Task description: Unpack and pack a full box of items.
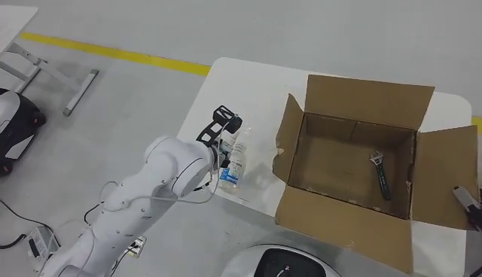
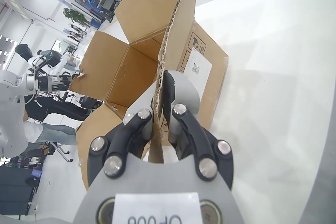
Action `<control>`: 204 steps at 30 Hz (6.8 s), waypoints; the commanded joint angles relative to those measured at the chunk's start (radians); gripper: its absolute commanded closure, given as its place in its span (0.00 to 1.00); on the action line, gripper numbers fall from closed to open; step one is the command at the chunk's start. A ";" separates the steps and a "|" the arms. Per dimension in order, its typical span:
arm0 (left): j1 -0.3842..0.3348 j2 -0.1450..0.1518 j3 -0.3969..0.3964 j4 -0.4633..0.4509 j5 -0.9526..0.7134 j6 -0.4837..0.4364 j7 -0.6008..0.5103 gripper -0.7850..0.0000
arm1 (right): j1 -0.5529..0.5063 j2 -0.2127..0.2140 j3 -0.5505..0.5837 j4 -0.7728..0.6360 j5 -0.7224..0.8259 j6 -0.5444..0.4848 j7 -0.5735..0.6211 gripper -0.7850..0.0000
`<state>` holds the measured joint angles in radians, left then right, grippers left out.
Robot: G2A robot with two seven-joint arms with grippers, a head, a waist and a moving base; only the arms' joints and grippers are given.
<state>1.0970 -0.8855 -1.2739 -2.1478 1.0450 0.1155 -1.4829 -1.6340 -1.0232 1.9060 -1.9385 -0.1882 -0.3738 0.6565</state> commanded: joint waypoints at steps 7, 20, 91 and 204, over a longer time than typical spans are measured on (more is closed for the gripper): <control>0.018 -0.016 0.041 0.102 -0.106 0.059 0.024 1.00 | 0.012 0.004 0.008 0.018 0.015 -0.008 0.008 1.00; 0.001 -0.048 0.143 0.207 -0.237 0.110 0.105 1.00 | 0.033 0.010 0.000 0.040 0.022 -0.015 0.012 1.00; -0.223 -0.146 0.261 0.301 -0.004 0.167 0.097 0.00 | 0.056 0.037 0.036 0.008 -0.024 -0.025 -0.028 0.00; -0.152 -0.110 -0.014 -0.022 0.193 0.074 0.085 0.00 | 0.715 -0.064 -0.896 0.080 -1.269 0.281 0.516 1.00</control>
<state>0.9447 -0.9957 -1.2884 -2.1699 1.2380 0.1893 -1.3977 -0.9184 -1.0872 1.0102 -1.8576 -1.4560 -0.0927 1.1725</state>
